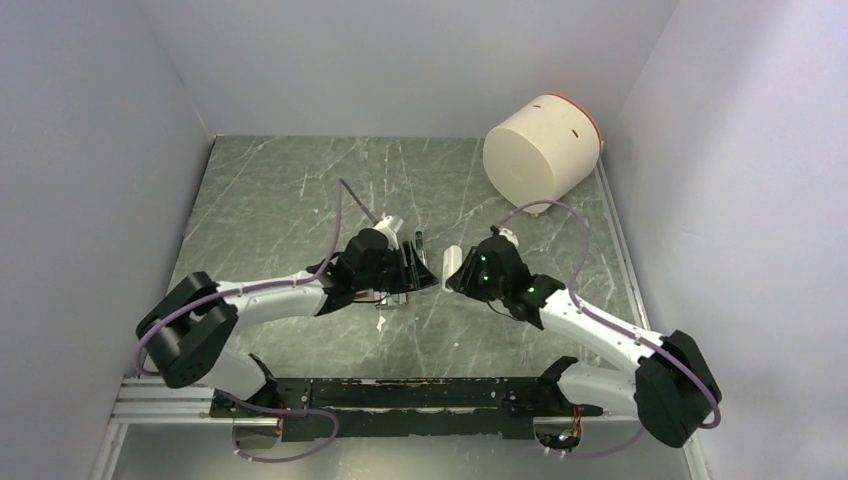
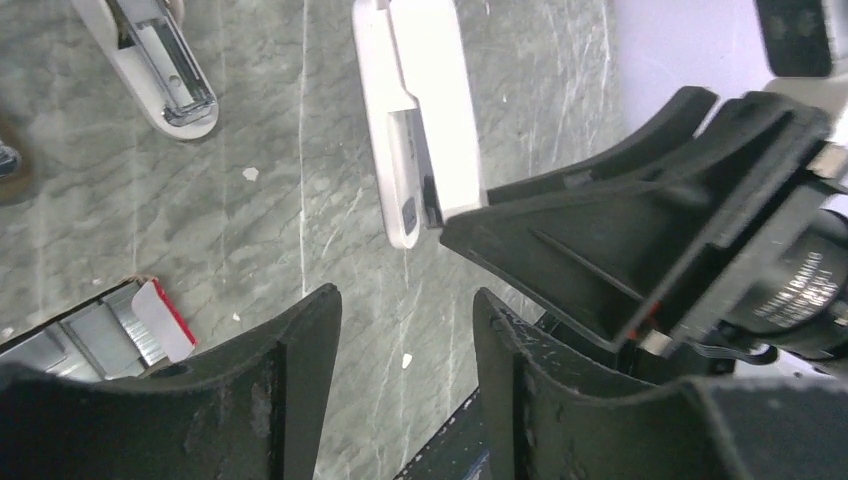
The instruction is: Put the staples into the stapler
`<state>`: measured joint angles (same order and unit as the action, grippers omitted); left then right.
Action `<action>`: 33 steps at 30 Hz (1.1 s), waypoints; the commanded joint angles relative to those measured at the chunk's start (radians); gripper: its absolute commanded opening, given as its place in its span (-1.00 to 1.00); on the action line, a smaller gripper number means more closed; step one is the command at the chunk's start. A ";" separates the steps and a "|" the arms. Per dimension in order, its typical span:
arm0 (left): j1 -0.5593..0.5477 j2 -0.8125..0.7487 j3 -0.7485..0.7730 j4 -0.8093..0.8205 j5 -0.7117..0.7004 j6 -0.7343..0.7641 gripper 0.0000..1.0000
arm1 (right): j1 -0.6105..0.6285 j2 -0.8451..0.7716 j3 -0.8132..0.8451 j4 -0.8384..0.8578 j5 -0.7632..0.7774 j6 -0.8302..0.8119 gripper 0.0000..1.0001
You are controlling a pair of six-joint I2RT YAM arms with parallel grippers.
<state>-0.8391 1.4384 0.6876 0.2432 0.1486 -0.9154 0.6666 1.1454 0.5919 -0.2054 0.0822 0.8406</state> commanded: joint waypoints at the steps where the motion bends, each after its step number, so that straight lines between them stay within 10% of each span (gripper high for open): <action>1: -0.035 0.074 0.036 0.085 -0.054 0.014 0.06 | -0.020 -0.089 -0.043 0.114 -0.065 0.138 -0.65; 17: -0.040 0.143 -0.045 0.312 -0.064 0.122 -0.25 | -0.079 -0.101 -0.065 0.208 -0.254 0.199 -0.63; 26: -0.040 0.162 -0.052 0.323 -0.030 0.167 -0.89 | -0.092 -0.109 -0.040 0.098 -0.181 0.167 -0.63; 33: -0.041 0.174 -0.062 0.296 -0.016 0.203 -0.90 | -0.118 -0.159 0.003 -0.023 -0.073 0.138 -0.64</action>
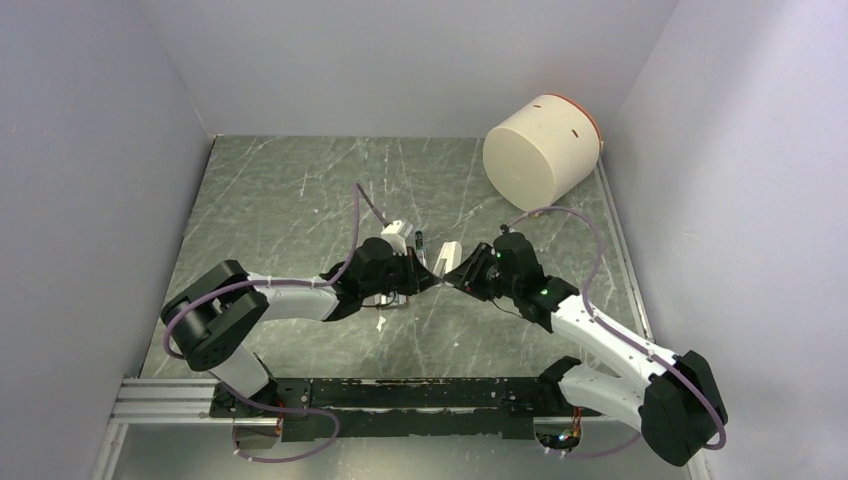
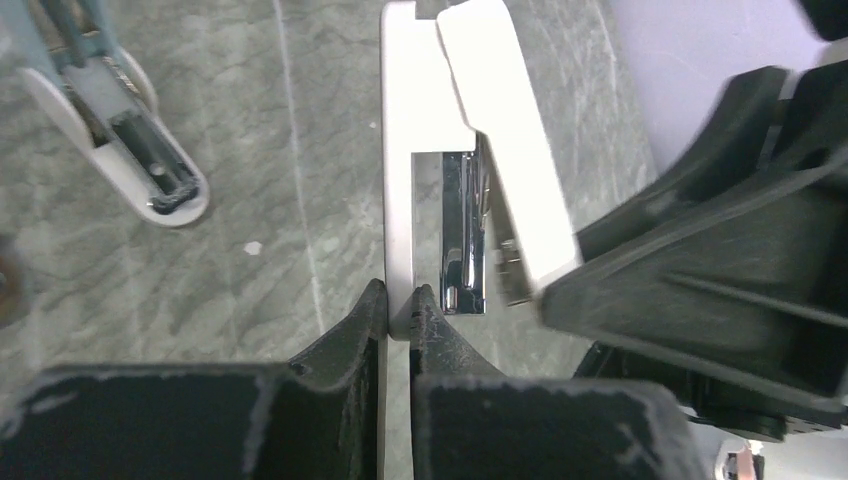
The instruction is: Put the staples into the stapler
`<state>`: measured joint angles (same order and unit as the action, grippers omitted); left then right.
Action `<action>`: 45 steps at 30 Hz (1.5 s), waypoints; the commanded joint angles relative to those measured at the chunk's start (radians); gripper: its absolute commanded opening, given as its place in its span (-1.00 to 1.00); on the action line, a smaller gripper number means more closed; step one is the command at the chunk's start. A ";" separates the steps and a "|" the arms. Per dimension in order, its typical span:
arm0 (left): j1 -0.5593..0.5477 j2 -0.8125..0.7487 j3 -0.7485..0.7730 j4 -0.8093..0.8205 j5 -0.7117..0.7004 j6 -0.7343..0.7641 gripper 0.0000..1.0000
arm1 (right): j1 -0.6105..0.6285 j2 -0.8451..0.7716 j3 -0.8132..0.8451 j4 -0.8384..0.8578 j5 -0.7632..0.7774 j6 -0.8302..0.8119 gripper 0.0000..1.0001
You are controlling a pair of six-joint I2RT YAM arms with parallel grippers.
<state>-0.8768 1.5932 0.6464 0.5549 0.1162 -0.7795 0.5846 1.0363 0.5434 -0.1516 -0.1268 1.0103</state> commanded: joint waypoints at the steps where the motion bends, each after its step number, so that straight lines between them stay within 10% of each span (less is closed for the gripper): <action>1: -0.003 0.025 -0.023 -0.016 0.016 0.071 -0.90 | -0.039 -0.062 0.058 -0.094 0.160 -0.033 -0.64; 18: -0.005 0.080 -0.021 -0.013 0.093 0.075 -0.90 | -0.067 -0.091 0.172 -0.275 0.443 -0.135 -0.56; 45: -0.072 0.169 -0.022 0.040 0.211 -0.062 -0.90 | -0.124 0.012 0.072 -0.230 0.416 -0.167 -0.41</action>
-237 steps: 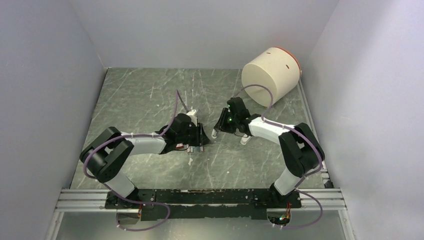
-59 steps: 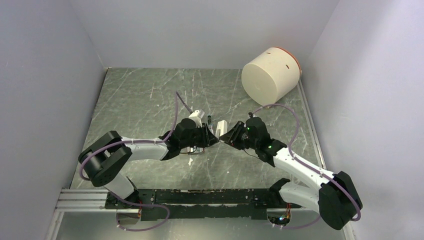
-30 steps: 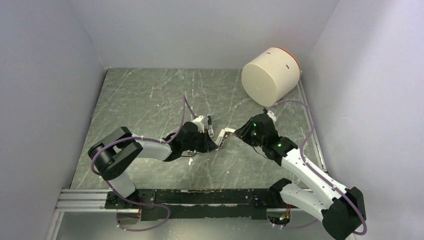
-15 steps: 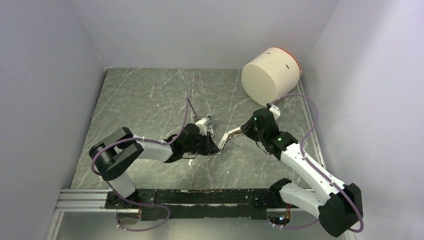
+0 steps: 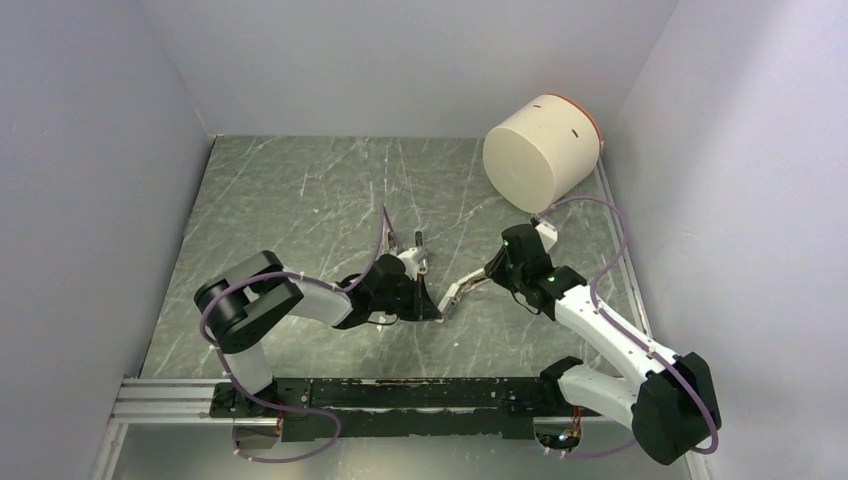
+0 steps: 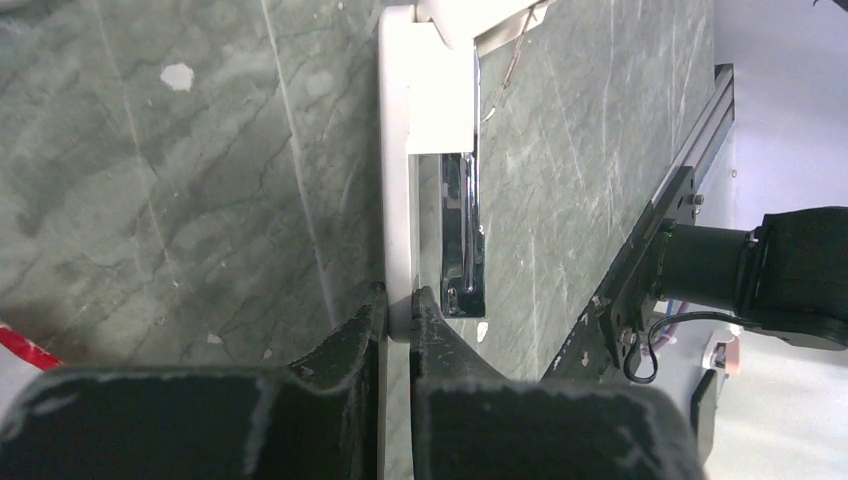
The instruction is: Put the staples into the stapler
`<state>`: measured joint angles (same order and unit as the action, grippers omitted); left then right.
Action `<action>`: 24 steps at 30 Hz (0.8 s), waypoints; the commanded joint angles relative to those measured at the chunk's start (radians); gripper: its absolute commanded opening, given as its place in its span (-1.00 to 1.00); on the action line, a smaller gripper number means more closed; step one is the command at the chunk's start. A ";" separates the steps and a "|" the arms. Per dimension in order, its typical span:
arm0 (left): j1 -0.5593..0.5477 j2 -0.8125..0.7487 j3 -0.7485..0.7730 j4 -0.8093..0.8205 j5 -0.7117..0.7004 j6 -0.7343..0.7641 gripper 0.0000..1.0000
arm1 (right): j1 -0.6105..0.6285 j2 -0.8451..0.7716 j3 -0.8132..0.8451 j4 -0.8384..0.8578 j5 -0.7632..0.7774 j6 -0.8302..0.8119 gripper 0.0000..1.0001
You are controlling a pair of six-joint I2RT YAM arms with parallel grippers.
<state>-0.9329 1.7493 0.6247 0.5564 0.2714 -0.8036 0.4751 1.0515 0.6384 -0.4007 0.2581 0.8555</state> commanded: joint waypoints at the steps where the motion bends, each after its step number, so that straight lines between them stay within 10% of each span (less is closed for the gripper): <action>1: -0.015 0.018 0.004 0.030 0.055 -0.053 -0.90 | -0.015 -0.005 -0.026 0.020 0.019 -0.011 -0.39; 24: -0.013 0.044 0.063 -0.067 0.018 -0.212 -0.90 | -0.013 -0.018 -0.081 0.087 -0.207 -0.029 -0.07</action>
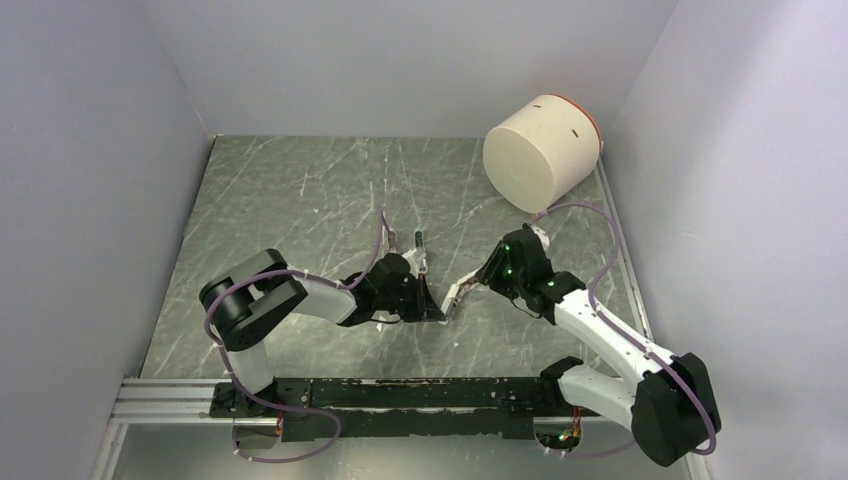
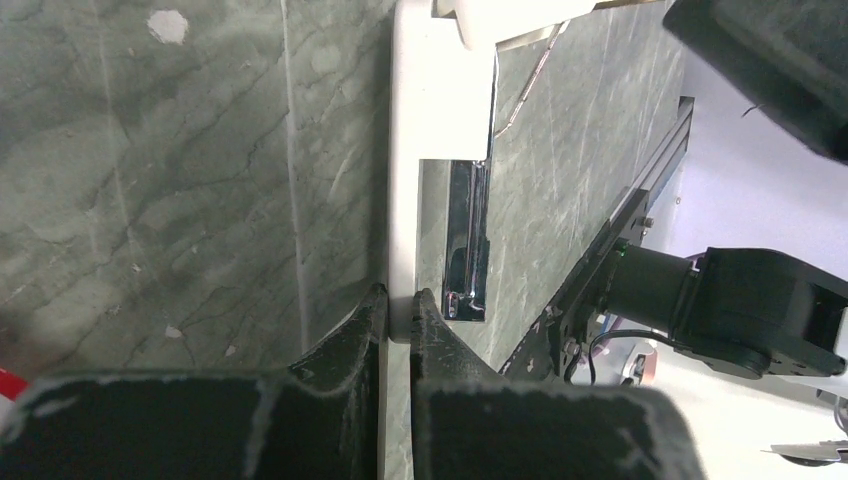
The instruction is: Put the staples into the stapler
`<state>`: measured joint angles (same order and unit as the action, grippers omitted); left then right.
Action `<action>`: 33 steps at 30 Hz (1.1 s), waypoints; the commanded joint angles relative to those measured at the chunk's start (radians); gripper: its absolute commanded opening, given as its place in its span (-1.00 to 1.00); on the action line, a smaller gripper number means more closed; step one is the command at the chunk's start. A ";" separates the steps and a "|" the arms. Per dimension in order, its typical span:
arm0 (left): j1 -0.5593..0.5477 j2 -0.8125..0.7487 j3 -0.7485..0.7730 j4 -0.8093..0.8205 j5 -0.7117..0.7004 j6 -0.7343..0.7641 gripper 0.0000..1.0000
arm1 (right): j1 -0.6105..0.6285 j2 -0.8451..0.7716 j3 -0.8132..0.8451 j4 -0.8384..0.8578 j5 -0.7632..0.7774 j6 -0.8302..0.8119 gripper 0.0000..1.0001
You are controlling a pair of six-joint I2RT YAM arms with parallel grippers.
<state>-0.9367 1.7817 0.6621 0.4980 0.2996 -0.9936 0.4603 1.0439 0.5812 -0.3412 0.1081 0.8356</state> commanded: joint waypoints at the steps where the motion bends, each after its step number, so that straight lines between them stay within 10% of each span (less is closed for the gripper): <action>1: -0.009 0.012 0.028 -0.014 -0.013 -0.024 -0.90 | 0.001 -0.005 -0.026 0.033 -0.067 -0.009 -0.03; 13: -0.008 0.019 0.009 0.020 -0.020 -0.027 -0.90 | 0.038 0.052 -0.069 0.147 -0.126 0.002 0.37; 33: 0.002 0.027 -0.011 0.066 0.023 -0.067 -0.81 | 0.228 0.289 0.028 0.130 0.061 0.111 0.15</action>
<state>-0.9379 1.7882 0.6640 0.5144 0.2966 -1.0389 0.6754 1.3087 0.5762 -0.2142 0.1223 0.9253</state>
